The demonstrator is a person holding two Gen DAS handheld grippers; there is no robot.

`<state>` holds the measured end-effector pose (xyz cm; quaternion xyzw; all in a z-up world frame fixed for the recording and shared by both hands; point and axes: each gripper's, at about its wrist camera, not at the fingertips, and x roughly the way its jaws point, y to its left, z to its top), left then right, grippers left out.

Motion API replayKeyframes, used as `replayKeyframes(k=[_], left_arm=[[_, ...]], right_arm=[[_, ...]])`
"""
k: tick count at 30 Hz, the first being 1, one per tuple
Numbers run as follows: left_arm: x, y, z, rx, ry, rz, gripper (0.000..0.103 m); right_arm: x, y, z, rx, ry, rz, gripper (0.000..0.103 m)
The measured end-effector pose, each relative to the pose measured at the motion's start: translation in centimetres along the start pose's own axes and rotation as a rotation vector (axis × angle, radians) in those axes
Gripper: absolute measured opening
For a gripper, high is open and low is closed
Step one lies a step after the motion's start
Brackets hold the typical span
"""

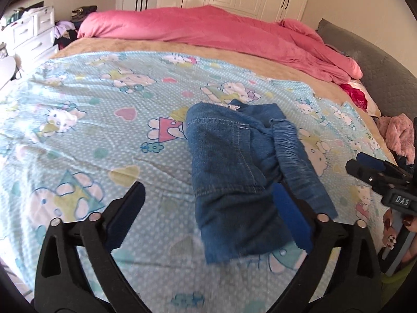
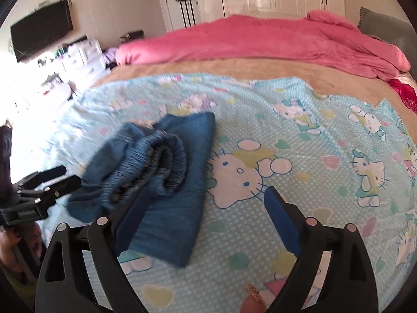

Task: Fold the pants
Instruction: 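Grasp the waistband end with the right tool and fold it over once more, then open both tools and pull them back from the folded pants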

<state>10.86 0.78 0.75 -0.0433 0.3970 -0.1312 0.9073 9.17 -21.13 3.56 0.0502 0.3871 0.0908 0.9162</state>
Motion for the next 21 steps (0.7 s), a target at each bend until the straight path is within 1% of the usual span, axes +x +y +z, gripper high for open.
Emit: replayKeyframes(k=[2, 3, 4, 7, 12, 21], left_arm=[[-1.4, -0.3, -0.1, 0.007, -0.025, 0.003, 0.093], [-2.0, -0.4, -0.2, 0.011, -0.035, 0.006, 0.094], [-2.8, -0.6, -0.4, 0.014, -0.048, 0.010, 0.094], [-4.5, -0.9, -0.9, 0.018, -0.072, 0.010, 0.094], [-6.6, -1.0, -2.0, 0.006, -0.099, -0.008, 0.094], [-8.7, -1.4, -4.9, 0.018, -0.097, -0.001, 0.094]], right_arm=[[-1.3, 0.4, 0.1, 0.005, -0.028, 0.014, 0.089], [-2.1, 0.6, 0.1, 0.004, -0.045, 0.026, 0.095], [-2.8, 0.8, 0.0, 0.003, -0.058, 0.031, 0.098], [-4.7, 1.5, -0.3, -0.012, -0.097, 0.038, 0.099], [-6.8, 2.6, -1.2, -0.023, -0.125, 0.043, 0.099], [-9.2, 4.6, -3.4, -0.052, -0.146, 0.038, 0.099]])
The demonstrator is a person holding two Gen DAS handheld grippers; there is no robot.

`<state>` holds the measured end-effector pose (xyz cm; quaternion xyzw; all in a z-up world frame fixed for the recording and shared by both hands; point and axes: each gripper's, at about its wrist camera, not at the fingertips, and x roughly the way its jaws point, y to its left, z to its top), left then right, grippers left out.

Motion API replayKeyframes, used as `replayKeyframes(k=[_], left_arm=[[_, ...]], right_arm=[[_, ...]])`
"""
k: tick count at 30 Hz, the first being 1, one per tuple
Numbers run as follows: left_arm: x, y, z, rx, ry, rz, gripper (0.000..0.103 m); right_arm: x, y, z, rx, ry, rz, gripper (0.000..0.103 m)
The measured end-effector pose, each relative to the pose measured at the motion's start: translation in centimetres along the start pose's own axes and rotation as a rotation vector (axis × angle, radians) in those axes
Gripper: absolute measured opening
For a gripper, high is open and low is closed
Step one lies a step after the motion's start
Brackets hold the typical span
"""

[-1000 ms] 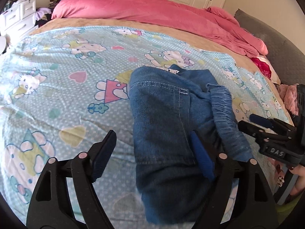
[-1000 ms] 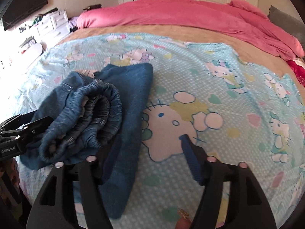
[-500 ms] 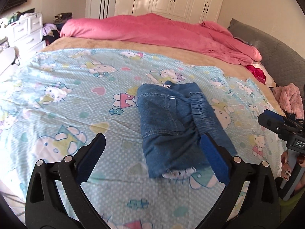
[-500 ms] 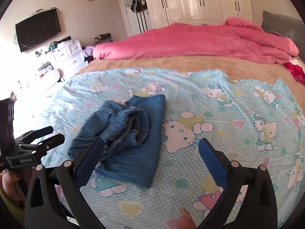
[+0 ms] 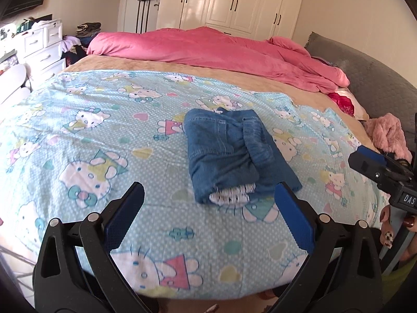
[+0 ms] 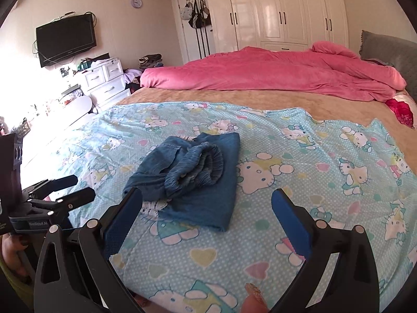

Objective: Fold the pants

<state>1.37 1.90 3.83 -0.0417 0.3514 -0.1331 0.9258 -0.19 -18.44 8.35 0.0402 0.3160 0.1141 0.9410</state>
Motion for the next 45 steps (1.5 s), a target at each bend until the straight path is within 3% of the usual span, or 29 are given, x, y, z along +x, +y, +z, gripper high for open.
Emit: replayKeyframes(k=[10, 25, 45], left_arm=[[-0.7, 0.2, -3.0, -0.004, 0.039, 0.014, 0.094], [-0.5, 0.9, -4.8, -0.040, 0.071, 0.033, 0.094], [0.6, 1.5, -5.7, -0.073, 0.102, 0.041, 0.094]], right_arm=[[-0.4, 0.9, -2.3, 0.011, 0.026, -0.021, 0.099], [0.5, 0.9, -5.9, 0.019, 0.093, -0.065, 0.099], [2.0, 1.3, -6.4, 0.012, 0.128, -0.054, 0.099]])
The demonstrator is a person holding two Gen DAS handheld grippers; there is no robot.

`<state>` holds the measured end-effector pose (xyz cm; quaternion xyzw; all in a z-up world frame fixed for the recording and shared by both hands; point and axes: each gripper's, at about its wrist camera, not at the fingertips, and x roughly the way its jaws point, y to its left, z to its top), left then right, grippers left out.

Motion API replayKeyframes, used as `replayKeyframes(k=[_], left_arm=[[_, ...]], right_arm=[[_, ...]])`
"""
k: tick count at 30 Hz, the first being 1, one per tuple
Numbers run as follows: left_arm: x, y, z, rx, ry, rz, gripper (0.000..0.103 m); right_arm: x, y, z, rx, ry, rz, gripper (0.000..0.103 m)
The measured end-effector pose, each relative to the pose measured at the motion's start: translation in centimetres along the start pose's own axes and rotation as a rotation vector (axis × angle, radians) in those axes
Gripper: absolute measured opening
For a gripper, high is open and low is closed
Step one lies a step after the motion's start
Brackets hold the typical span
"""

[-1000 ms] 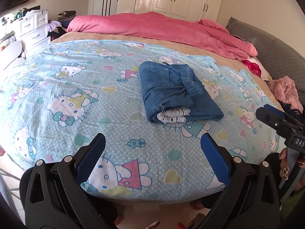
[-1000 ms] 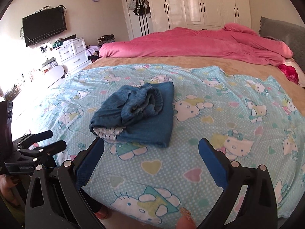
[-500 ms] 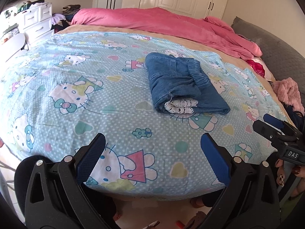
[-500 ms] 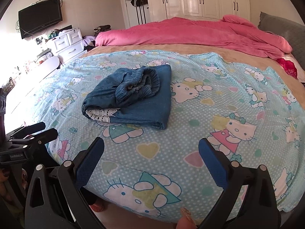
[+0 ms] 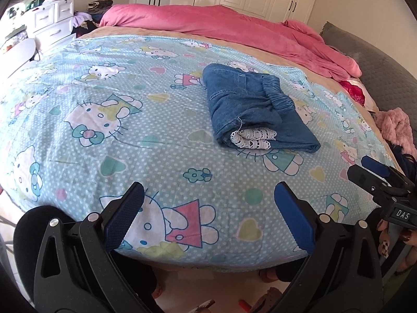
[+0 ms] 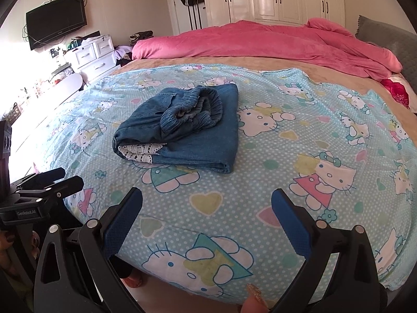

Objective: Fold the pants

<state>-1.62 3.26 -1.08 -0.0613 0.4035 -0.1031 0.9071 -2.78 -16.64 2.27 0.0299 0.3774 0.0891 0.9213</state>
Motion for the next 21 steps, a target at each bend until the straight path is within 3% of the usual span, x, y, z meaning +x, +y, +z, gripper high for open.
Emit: replayKeyframes(k=[21], left_arm=[[-0.05, 0.36, 0.09, -0.008, 0.008, 0.007, 0.094]], right_arm=[[0.13, -0.01, 0.18, 0.002, 0.000, -0.013, 0.099]])
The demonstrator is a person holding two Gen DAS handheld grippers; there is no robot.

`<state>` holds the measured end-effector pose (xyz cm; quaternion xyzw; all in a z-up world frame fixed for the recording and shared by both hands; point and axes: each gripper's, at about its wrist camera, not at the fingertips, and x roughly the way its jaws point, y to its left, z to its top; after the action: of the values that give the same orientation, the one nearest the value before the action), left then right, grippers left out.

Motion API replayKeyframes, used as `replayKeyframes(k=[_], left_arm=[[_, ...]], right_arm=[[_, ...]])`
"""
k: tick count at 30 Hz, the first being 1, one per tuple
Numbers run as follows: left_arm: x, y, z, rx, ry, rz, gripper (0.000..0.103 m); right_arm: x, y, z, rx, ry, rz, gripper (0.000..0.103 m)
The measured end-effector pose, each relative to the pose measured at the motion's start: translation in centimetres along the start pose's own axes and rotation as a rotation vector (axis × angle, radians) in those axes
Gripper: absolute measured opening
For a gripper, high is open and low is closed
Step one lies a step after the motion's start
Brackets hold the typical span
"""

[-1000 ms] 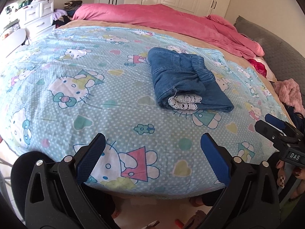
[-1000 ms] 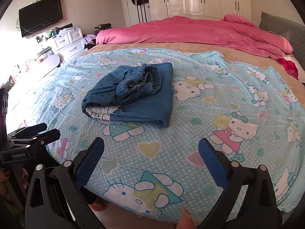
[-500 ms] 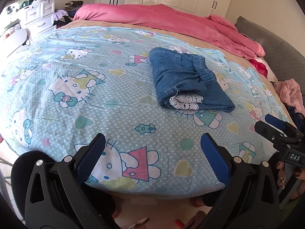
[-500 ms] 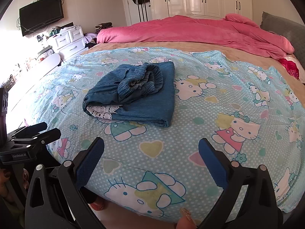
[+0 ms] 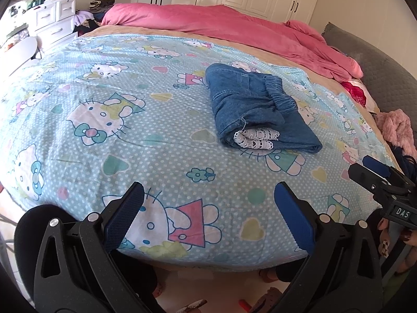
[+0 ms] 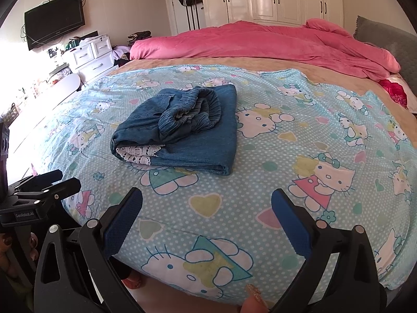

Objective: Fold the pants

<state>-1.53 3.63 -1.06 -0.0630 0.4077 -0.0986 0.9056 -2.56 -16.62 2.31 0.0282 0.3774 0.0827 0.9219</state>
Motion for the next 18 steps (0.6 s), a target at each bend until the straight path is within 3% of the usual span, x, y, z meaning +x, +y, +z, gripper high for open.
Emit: replayKeyframes(k=[18], left_arm=[[0.20, 0.02, -0.04, 0.003, 0.008, 0.004, 0.094]], right_arm=[[0.11, -0.09, -0.04, -0.002, 0.007, -0.007, 0.099]])
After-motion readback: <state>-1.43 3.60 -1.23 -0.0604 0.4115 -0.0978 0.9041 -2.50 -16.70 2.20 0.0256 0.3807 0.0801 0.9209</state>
